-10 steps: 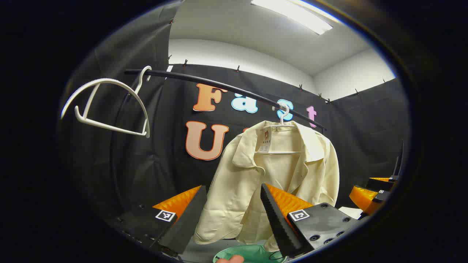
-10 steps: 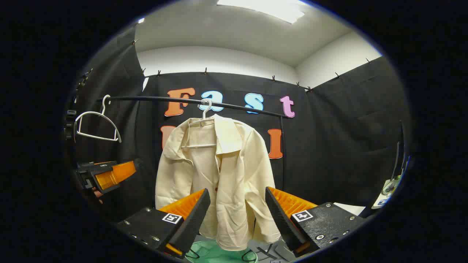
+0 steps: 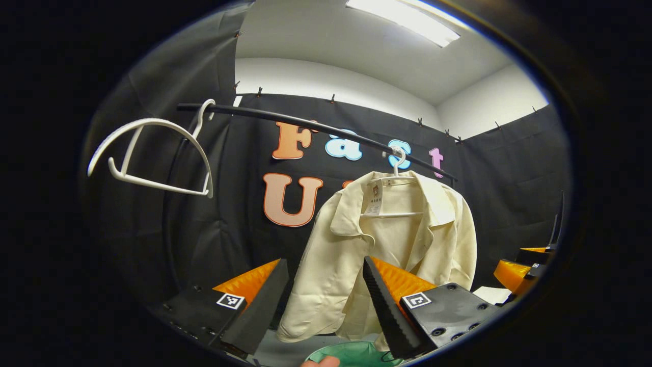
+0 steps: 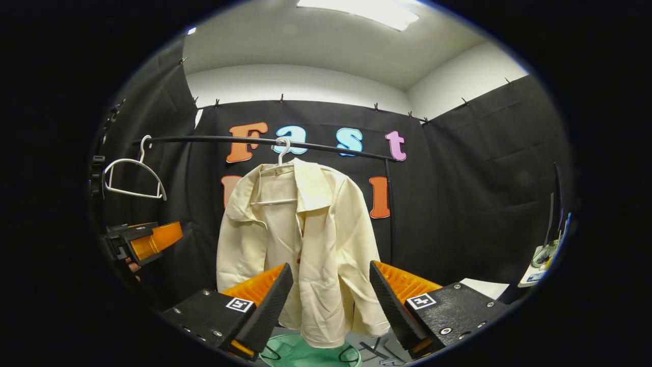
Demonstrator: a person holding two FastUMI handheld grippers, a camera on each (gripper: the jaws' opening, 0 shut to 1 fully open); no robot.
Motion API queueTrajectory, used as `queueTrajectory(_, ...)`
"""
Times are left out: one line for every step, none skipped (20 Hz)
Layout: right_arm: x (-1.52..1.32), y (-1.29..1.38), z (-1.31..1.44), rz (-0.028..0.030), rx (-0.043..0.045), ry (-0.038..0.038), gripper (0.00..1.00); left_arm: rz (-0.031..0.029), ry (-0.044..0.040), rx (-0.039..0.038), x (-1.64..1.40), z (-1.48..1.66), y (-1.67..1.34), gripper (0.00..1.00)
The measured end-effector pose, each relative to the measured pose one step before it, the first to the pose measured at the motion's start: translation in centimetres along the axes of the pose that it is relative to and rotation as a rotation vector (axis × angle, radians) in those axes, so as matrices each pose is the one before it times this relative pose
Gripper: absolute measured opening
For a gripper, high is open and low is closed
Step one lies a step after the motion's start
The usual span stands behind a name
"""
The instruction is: Grasp the clothes on the hanger with both hands and then place them into the laundry hamper below.
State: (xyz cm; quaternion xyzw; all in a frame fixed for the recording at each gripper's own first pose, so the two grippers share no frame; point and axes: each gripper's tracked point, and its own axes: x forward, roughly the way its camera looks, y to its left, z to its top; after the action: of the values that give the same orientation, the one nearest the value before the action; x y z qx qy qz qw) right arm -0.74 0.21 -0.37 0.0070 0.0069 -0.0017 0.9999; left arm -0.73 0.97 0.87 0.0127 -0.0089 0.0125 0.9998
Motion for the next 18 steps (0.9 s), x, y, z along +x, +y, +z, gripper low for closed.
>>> queueTrajectory(0.043, 0.16, -0.045, 0.00247, -0.00283, 0.00611, 0.93, -0.00162, -0.00176, -0.00385, -0.128, 0.113, 0.099, 0.96)
queueTrajectory(0.054, 0.24, 0.014, 0.0037, -0.00016, 0.00181, 0.93, -0.00062, 0.0009, -0.00243, -0.125, -0.004, 0.085, 1.0)
queueTrajectory(-0.045, 0.399, 0.226, 0.00715, 0.00294, -0.00337, 0.93, -0.00008, 0.00213, 0.00003, -0.215, 0.042, 0.125, 1.0)
queueTrajectory(0.049, 0.408, 0.091, 0.00795, 0.00369, -0.00471, 0.93, 0.00123, 0.00068, 0.0013, -0.169, 0.116, 0.218, 1.0)
queueTrajectory(0.332, 0.386, 0.028, 0.00876, 0.00146, -0.00046, 0.93, 0.00101, 0.0014, 0.00107, -0.184, 0.051, 0.326, 1.0)
queueTrajectory(0.557, 0.506, -0.086, 0.00664, -0.0017, 0.00228, 0.93, -0.00062, 0.00065, 0.00038, -0.085, 0.019, 0.147, 0.96)
queueTrajectory(0.667, 0.451, -0.033, 0.00703, -0.00135, 0.00038, 0.93, -0.00077, 0.00208, 0.00014, -0.266, 0.023, 0.388, 0.96)
queueTrajectory(0.903, 0.557, 0.082, 0.0079, 0.00254, -0.00305, 0.93, -0.0024, 0.00157, 0.0018, -0.081, 0.011, 0.254, 1.0)
queueTrajectory(1.208, 0.541, 0.065, 0.00915, 0.00473, -0.00136, 0.93, 0.00002, 0.00433, 0.00218, -0.182, -0.073, 0.413, 1.0)
queueTrajectory(1.393, 0.796, 0.051, 0.01397, 0.00267, -0.0044, 0.93, -0.00236, 0.00347, 0.00033, -0.23, -0.141, 0.439, 0.96)
queueTrajectory(1.584, 0.793, -0.088, 0.01168, -0.00281, -0.00379, 0.93, -0.00454, 0.00283, -0.00074, -0.22, -0.038, 0.389, 0.96)
queueTrajectory(1.723, 0.71, -0.294, 0.00933, -0.00433, 0.0056, 0.93, -0.00242, 0.00464, 0.00074, -0.133, -0.1, 0.505, 0.96)
queueTrajectory(1.632, 0.619, -0.416, 0.00435, 0.00152, 0.01237, 0.93, -0.00441, 0.00445, 0.0025, -0.082, -0.077, 0.542, 0.96)
queueTrajectory(1.688, 0.498, -0.327, -0.00055, 0.00248, 0.00471, 0.93, -0.00777, 0.00279, 0.00251, -0.054, 0.057, 0.435, 0.96)
queueTrajectory(1.595, 0.054, -0.394, -0.01456, 0.00282, 0.00914, 0.93, -0.00843, 0.00133, 0.00174, 0.104, 0.025, 0.394, 0.96)
queueTrajectory(1.7, 0.053, -0.267, -0.01743, 0.00432, 0.00333, 0.93, -0.00547, 0.00094, 0.00104, 0.335, -0.031, 0.349, 0.96)
queueTrajectory(1.421, 0.048, -0.33, -0.01726, 0.00631, 0.00731, 0.93, -0.00858, -0.00661, -0.00149, 0.504, 0.081, 0.192, 0.96)
queueTrajectory(1.321, -0.077, -0.271, -0.01826, 0.00885, 0.00182, 0.93, -0.01356, -0.00728, -0.00238, 0.71, 0.11, -0.207, 0.96)
